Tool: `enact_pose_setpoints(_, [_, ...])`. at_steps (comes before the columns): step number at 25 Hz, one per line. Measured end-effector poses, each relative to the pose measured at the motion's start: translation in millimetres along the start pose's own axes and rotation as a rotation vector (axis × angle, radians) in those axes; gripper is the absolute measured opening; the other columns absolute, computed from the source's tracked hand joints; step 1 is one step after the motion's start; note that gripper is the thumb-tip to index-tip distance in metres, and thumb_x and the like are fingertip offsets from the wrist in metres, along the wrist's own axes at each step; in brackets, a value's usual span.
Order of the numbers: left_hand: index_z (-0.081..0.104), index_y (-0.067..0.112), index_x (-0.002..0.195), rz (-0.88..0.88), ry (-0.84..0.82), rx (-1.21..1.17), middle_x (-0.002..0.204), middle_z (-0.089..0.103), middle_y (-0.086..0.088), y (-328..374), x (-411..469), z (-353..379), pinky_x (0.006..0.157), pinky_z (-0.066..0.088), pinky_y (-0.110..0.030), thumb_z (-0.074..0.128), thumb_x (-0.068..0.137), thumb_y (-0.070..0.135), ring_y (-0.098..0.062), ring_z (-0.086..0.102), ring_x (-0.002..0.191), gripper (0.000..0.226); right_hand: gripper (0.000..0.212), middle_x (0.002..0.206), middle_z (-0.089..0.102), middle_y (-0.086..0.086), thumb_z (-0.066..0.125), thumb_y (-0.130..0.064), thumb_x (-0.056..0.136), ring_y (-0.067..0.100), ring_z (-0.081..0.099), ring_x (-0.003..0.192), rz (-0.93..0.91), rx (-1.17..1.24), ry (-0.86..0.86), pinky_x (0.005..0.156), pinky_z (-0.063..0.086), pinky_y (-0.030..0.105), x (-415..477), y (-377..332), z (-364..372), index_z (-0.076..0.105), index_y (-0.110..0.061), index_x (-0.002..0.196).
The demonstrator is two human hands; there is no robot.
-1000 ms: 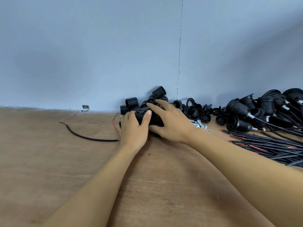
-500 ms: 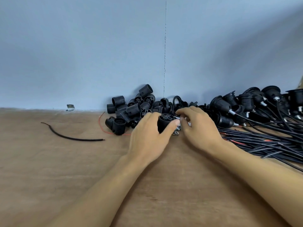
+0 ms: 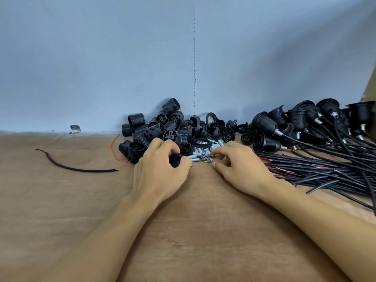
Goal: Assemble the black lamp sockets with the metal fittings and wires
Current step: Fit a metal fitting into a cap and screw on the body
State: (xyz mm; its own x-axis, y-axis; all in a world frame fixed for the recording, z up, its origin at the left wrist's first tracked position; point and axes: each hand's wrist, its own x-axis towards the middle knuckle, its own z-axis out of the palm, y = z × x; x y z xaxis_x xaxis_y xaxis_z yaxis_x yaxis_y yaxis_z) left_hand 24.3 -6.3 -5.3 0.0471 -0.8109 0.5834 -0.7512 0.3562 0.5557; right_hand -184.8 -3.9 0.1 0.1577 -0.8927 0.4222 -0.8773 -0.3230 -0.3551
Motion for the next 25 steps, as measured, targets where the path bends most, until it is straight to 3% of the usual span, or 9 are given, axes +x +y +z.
enact_pose_setpoints(4, [0.053,0.029,0.070,0.056,0.062,-0.136,0.075,0.054,0.011,-6.3,3.4,1.5,0.061,0.047,-0.032,0.057,0.066,0.044,-0.009,0.054,0.065,0.016,0.030,0.106,0.058,-0.010,0.063,-0.039,0.093,0.011,0.057,0.099,0.008,-0.019,-0.027,0.087,0.050,0.035,0.6,-0.2,0.6,0.066,-0.034,0.122])
enact_pose_setpoints(7, [0.043,0.028,0.064,0.128,0.115,-0.169,0.068,0.050,0.010,-12.3,7.5,1.6,0.059,0.039,-0.020,0.059,0.069,0.037,-0.012,0.051,0.064,0.019,0.037,0.109,0.056,-0.012,0.061,-0.037,0.095,0.011,0.056,0.106,-0.030,-0.016,-0.071,0.091,0.049,0.036,3.9,-0.8,0.2,0.061,-0.037,0.131])
enact_pose_setpoints(11, [0.039,0.025,0.065,0.264,0.120,-0.130,0.066,0.046,0.009,-8.0,4.2,3.1,0.057,0.038,-0.023,0.062,0.071,0.032,-0.017,0.048,0.064,0.025,0.040,0.106,0.049,-0.014,0.058,-0.034,0.098,0.012,0.051,0.110,-0.097,-0.049,-0.121,0.091,0.047,0.035,6.0,-2.8,2.0,0.055,-0.039,0.138])
enact_pose_setpoints(16, [0.038,0.014,0.060,0.318,0.147,-0.051,0.063,0.040,0.007,-13.2,5.2,2.4,0.054,0.030,-0.018,0.070,0.073,0.005,-0.018,0.041,0.059,0.036,0.023,0.095,0.053,-0.016,0.062,-0.031,0.095,0.009,0.052,0.096,-0.115,-0.032,-0.069,0.085,0.047,0.033,4.7,-2.1,3.5,0.068,-0.030,0.117])
enact_pose_setpoints(21, [0.051,0.018,0.075,0.311,0.139,0.025,0.073,0.046,0.011,-7.1,0.2,0.1,0.062,0.034,-0.022,0.065,0.073,0.013,-0.011,0.043,0.073,0.015,0.015,0.093,0.064,-0.013,0.063,-0.020,0.094,0.007,0.055,0.087,-0.038,0.027,-0.017,0.084,0.052,0.035,3.1,0.0,2.2,0.072,-0.027,0.103])
enact_pose_setpoints(23, [0.058,0.019,0.085,0.320,0.136,0.020,0.078,0.048,0.012,-2.0,-1.7,0.7,0.066,0.038,-0.023,0.063,0.072,0.014,-0.010,0.045,0.078,0.015,0.015,0.089,0.068,-0.014,0.064,-0.017,0.093,0.003,0.058,0.081,-0.001,0.078,0.022,0.082,0.052,0.026,3.0,0.2,1.8,0.074,-0.026,0.100])
enact_pose_setpoints(25, [0.063,0.019,0.093,0.339,0.109,0.029,0.085,0.052,0.011,4.1,-4.5,3.0,0.070,0.043,-0.025,0.063,0.073,0.018,-0.011,0.049,0.084,0.020,0.014,0.084,0.068,-0.017,0.068,-0.016,0.091,-0.002,0.061,0.078,0.052,0.169,0.083,0.077,0.046,0.008,3.2,-1.8,1.8,0.075,-0.025,0.100])
